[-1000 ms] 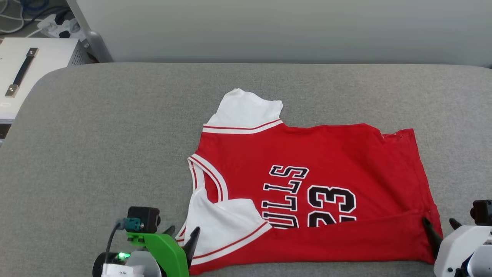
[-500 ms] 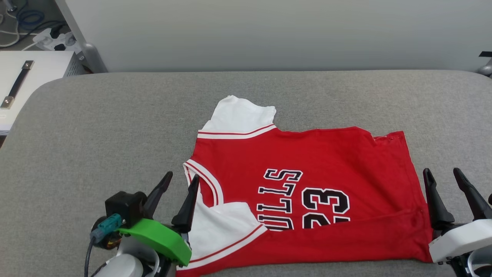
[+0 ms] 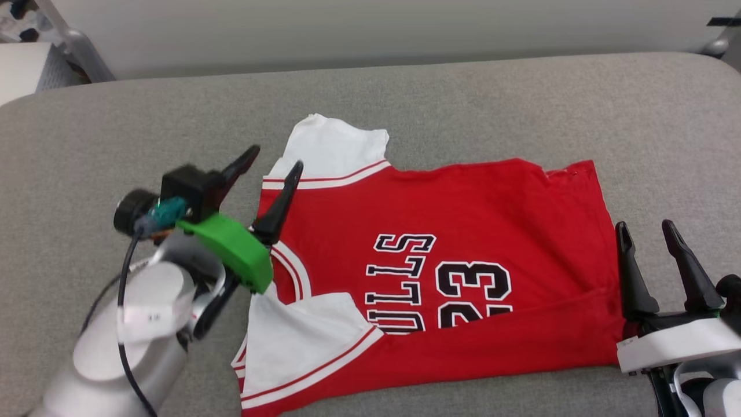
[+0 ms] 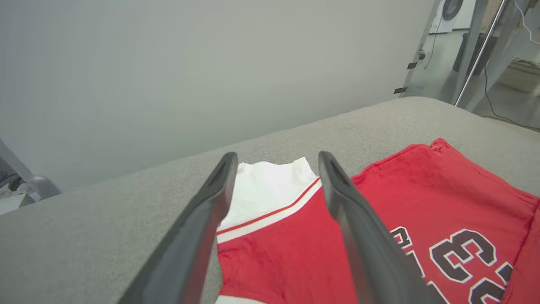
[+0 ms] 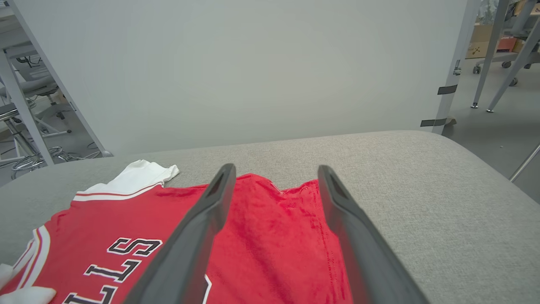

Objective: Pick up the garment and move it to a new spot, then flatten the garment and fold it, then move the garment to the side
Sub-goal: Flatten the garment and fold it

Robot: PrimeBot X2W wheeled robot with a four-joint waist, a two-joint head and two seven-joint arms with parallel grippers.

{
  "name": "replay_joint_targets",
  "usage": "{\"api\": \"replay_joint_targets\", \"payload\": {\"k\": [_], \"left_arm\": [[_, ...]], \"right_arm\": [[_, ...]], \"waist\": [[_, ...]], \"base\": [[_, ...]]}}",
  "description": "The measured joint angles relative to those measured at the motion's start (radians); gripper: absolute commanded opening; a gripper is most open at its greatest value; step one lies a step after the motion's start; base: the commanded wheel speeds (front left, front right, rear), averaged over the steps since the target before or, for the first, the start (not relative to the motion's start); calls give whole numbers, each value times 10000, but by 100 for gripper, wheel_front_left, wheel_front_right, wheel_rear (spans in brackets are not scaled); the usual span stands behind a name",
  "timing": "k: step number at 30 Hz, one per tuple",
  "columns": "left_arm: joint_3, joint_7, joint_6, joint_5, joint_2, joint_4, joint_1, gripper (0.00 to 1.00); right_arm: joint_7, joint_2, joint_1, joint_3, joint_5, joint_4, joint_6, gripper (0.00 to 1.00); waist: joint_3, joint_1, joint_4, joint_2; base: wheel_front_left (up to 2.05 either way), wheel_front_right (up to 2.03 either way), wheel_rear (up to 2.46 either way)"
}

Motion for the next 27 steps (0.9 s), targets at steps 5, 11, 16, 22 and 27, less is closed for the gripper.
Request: {"api": "replay_joint_targets", "payload": {"k": [5,11,16,22,27], "left_arm": [[-495,2174,-665,38,347,713,-2554,100],[-1712,4782,-869,0,1018,1712,-5198,100],[-3049,6968,-913,-1342,1555,2228,-6701,100],[-3885,8257,-917,-2266,2197,3007,-7841,100],[-4086,8399,-917,-2905,2242,3753,-8234,100]], "right_arm": [[182,0,-459,245,-100,-42,-2,100],[134,84,-1058,635,-153,-69,-2,100],[-75,244,-1405,788,-150,-73,-2,100],[-359,345,-1787,1133,-150,-46,-2,100],[-479,426,-1946,1327,-146,15,-2,100]], "waist": [[674,0,-261,0],[1571,1,-678,0],[2340,1,-1080,0],[3127,1,-1600,0],[3649,1,-2036,0]], "base": [[0,0,0],[0,0,0],[0,0,0],[0,0,0],[0,0,0]]}}
